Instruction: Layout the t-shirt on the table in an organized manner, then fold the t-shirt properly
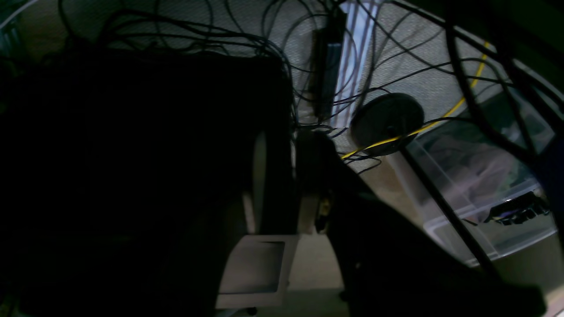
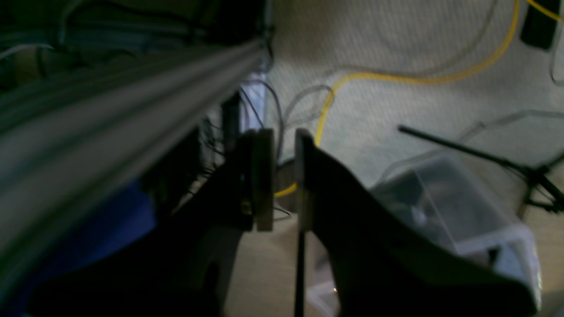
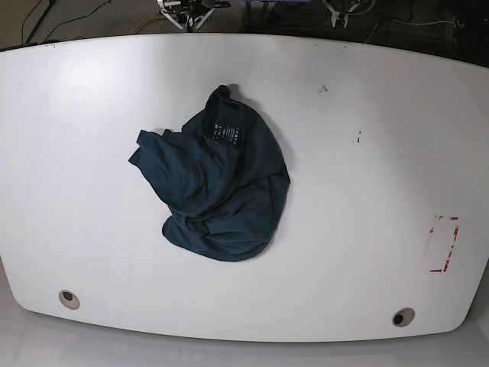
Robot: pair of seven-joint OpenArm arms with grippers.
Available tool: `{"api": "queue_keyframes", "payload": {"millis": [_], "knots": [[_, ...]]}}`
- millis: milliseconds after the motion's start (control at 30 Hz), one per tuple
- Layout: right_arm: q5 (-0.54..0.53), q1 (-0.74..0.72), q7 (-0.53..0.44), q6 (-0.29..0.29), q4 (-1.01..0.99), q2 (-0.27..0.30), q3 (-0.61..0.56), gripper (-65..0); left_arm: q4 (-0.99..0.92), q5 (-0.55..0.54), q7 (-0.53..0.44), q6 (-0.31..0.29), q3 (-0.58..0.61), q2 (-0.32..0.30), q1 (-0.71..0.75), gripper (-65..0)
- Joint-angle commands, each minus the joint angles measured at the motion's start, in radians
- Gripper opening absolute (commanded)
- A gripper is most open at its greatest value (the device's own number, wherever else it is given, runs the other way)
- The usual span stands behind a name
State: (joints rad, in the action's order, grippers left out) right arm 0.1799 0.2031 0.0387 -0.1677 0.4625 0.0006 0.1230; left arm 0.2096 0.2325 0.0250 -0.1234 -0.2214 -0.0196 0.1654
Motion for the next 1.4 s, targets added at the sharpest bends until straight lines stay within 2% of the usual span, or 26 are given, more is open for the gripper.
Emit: {"api": "queue_keyframes", "payload": {"millis": [0, 200, 500, 733, 900, 1367], "knots": [[-0.004, 0.003, 0.0, -0.003, 0.005, 0.003, 0.0, -57.1, 0.004, 0.005, -0.003, -0.003, 0.0, -0.003, 0.01, -53.7], [-0.006, 0.011, -0.003, -0.003, 0.008, 0.003, 0.005, -57.2, 0.007, 0.001, -0.004, -0.003, 0.0, -0.009, 0.021, -53.7], [-0.007, 0.077, -0.078, -0.002, 0.055, 0.005, 0.008, -57.2, 0.075, 0.0, -0.046, -0.005, -0.003, -0.007, 0.067, -53.7], [-0.009, 0.195, -0.073, -0.002, 0.238, 0.003, 0.008, -57.2, 0.175, 0.0, -0.064, -0.005, -0.003, -0.004, 0.139, -53.7], [-0.009, 0.276, -0.036, -0.003, 0.378, 0.002, 0.008, -57.2, 0.27, -0.002, -0.064, -0.005, -0.005, -0.003, 0.199, -53.7], [-0.009, 0.546, 0.053, -0.005, 0.793, -0.021, 0.008, -57.2, 0.696, -0.003, -0.061, -0.006, 0.0, 0.023, 0.455, -53.7]]}}
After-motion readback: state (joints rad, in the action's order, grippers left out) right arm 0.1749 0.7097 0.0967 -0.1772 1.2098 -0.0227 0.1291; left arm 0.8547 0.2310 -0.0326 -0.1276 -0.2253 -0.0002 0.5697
